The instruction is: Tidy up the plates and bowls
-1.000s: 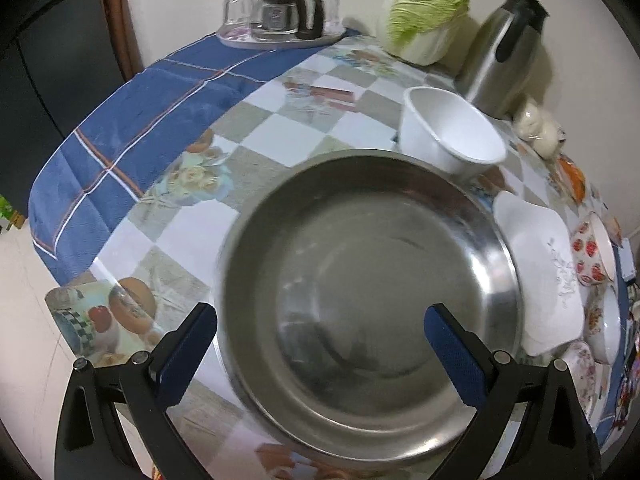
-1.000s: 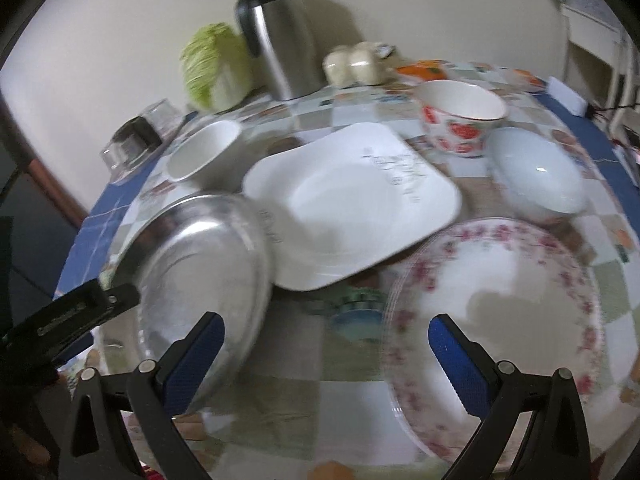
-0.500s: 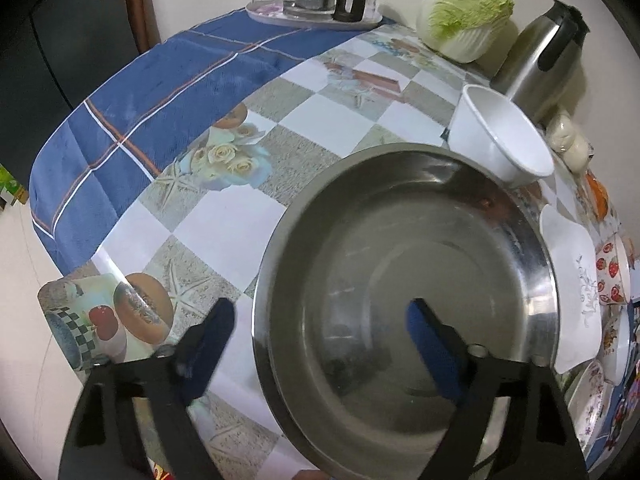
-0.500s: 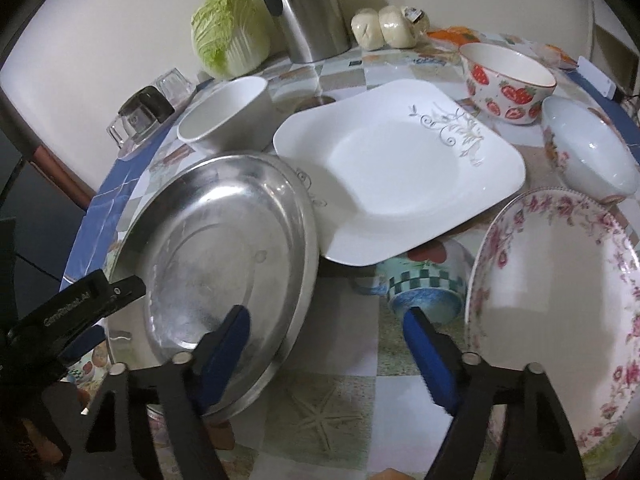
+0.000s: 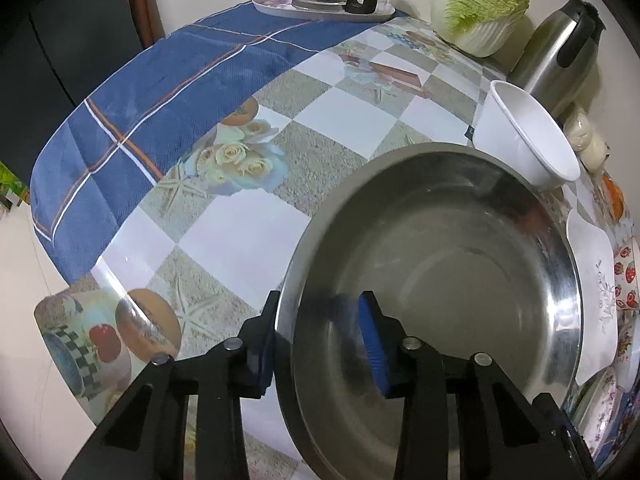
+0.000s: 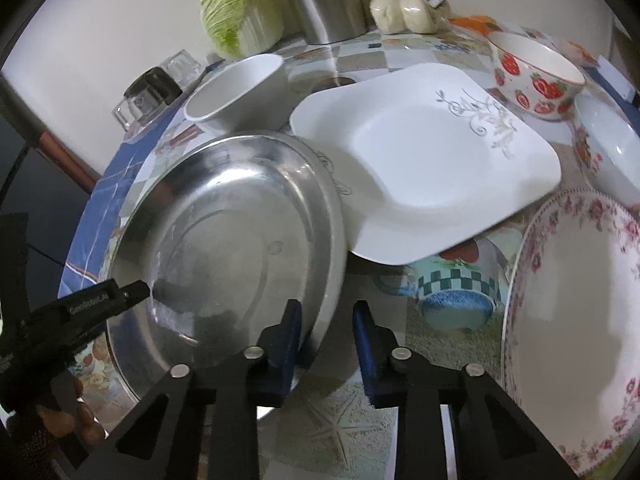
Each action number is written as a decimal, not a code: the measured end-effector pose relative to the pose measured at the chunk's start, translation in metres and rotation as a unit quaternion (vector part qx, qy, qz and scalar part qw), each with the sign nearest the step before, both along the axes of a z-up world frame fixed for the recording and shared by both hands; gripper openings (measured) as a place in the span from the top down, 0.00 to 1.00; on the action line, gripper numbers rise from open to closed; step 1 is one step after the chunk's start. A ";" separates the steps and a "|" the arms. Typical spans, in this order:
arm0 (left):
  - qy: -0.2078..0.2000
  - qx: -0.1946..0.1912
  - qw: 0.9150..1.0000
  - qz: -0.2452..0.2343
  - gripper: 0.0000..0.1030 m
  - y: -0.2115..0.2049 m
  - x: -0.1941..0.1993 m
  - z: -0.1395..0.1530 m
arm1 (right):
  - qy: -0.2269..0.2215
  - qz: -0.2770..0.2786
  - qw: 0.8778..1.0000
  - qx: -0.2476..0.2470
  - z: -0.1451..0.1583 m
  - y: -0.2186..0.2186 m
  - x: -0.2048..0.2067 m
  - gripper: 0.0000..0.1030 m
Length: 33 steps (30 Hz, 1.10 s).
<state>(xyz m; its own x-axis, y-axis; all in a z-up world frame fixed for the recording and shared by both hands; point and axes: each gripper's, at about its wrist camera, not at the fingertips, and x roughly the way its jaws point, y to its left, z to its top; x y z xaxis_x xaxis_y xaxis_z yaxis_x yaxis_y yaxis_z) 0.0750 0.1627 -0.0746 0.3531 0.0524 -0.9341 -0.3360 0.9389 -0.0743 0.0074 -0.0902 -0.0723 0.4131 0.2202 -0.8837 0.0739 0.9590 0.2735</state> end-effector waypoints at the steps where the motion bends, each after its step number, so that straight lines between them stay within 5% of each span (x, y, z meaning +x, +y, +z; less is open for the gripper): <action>1: 0.000 0.004 1.000 -0.002 0.62 0.000 0.002 -0.001 | -0.001 0.005 1.000 -0.003 0.000 0.002 0.001 0.79; 10: -0.005 0.020 1.000 -0.011 0.66 0.003 0.006 0.000 | 0.004 0.027 1.000 -0.013 -0.002 0.011 0.006 0.83; 33: -0.025 -0.015 1.000 0.003 0.67 0.007 -0.006 0.022 | -0.037 0.052 0.997 -0.034 0.018 0.019 -0.007 0.79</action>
<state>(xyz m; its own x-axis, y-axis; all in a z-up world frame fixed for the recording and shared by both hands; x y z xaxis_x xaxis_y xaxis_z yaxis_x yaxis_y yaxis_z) 0.0693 0.1699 -0.0527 0.3997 0.0267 -0.9162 -0.3375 0.9336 -0.1201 0.0004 -0.0713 -0.0545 0.4560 0.2064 -0.8657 -0.0455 0.9769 0.2089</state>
